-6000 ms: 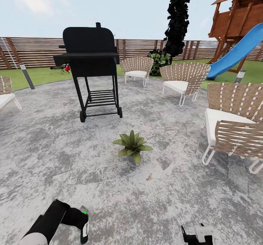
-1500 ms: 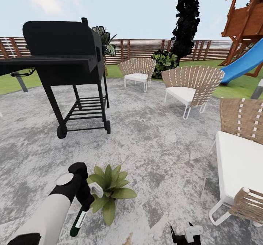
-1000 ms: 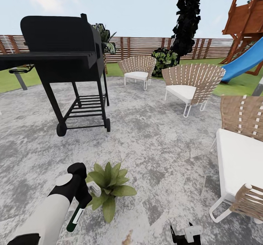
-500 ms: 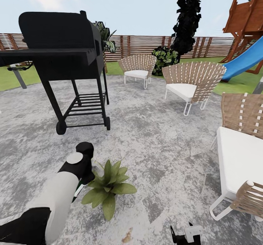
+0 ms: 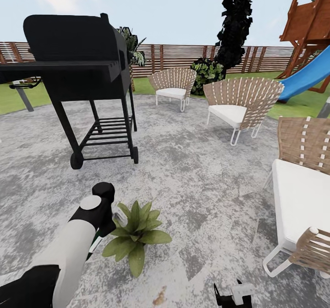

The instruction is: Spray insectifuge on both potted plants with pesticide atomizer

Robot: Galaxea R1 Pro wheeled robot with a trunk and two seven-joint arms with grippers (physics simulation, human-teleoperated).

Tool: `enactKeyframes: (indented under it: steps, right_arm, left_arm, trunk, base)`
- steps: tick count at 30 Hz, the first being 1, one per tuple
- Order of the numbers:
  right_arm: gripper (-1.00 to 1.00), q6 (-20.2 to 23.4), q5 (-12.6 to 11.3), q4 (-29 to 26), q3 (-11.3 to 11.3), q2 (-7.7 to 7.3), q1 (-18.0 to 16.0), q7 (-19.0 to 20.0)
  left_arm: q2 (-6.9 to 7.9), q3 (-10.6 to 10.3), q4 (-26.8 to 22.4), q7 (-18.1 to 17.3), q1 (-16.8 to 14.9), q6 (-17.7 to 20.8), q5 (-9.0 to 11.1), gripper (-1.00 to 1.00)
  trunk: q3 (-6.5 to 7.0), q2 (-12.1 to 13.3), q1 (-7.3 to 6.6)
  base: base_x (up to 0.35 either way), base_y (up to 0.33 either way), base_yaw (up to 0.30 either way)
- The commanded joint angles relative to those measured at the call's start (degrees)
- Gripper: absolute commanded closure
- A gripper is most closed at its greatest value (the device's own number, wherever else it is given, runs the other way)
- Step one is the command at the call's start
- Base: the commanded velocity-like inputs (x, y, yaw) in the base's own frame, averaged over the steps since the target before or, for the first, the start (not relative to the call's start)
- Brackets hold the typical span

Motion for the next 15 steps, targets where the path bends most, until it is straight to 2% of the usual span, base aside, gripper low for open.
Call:
enactKeyframes:
  steps: [1, 4, 8, 12, 15]
  right_arm:
    - [-1.00, -0.14, -0.47, 0.01, 0.52, -0.01, -0.02, -0.17]
    - [-1.00, -0.15, -0.47, 0.01, 0.52, -0.01, -0.02, -0.17]
    - [-1.00, -0.15, -0.47, -0.01, 0.52, 0.06, -0.02, -0.17]
    - [-1.00, -0.15, -0.47, -0.01, 0.52, 0.06, -0.02, -0.17]
    - [-1.00, -0.14, -0.52, -0.02, 0.52, 0.07, -0.02, -0.17]
  left_arm:
    - [-0.09, 0.31, 0.00, -0.50, -0.03, 0.58, -0.59, 1.00]
    - [-0.16, 0.30, 0.24, -0.50, -0.06, 0.58, -0.59, 1.00]
    - [-0.25, 0.30, 0.25, -0.50, -0.07, 0.58, -0.59, 1.00]
    - [-0.34, 0.30, 0.29, -0.50, -0.03, 0.58, -0.59, 1.00]
    - [-0.04, 0.38, 0.39, -0.50, 0.38, 0.58, -0.65, 1.00]
  trunk:
    - [-0.05, -0.02, -0.01]
    - [-0.05, -0.02, -0.01]
    - [-0.05, -0.02, -0.01]
    - [-0.05, -0.02, -0.01]
    - [-0.05, -0.02, -0.01]
  base:
    - [0.044, -0.037, 0.000]
    - [0.123, -0.184, 0.056]
    - [0.063, -0.254, 0.234]
    - [-0.022, -0.260, 0.235]
    - [-0.091, -0.115, 0.031]
